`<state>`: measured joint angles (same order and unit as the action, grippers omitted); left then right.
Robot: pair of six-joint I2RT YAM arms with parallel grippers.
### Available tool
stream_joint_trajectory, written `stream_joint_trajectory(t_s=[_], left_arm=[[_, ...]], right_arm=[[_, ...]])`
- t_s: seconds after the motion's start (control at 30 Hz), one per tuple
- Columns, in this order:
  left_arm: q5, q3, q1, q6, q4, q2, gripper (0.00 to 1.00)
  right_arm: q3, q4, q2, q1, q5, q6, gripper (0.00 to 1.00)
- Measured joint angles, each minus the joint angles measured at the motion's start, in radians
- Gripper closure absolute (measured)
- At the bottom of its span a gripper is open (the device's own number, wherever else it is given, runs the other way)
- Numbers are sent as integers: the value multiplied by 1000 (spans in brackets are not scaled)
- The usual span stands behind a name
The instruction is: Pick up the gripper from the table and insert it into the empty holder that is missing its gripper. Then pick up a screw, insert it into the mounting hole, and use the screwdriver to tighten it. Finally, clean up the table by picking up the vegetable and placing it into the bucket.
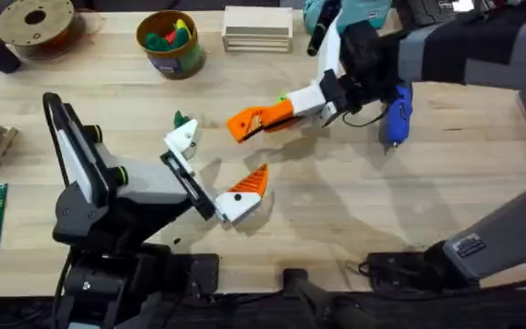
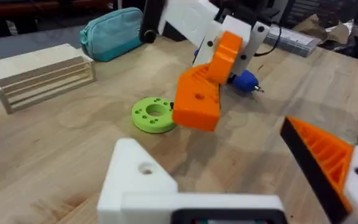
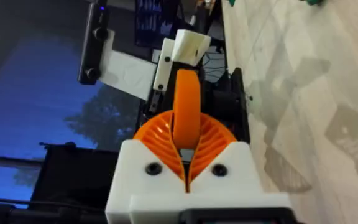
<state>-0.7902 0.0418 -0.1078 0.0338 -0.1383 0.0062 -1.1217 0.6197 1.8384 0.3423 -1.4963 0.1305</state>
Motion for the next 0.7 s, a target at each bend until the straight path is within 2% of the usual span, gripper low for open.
stream_joint_trajectory(t_s=[0.17, 0.47, 0.7], left_arm=[[-3, 0, 0, 0, 0, 0, 15], [-3, 0, 0, 0, 0, 0, 15], [-3, 0, 0, 0, 0, 0, 15]], right_arm=[[1, -79, 1, 40, -18, -54, 981], [1, -284, 1, 87, -17, -240, 981], [1, -351, 34, 120, -17, -336, 981]])
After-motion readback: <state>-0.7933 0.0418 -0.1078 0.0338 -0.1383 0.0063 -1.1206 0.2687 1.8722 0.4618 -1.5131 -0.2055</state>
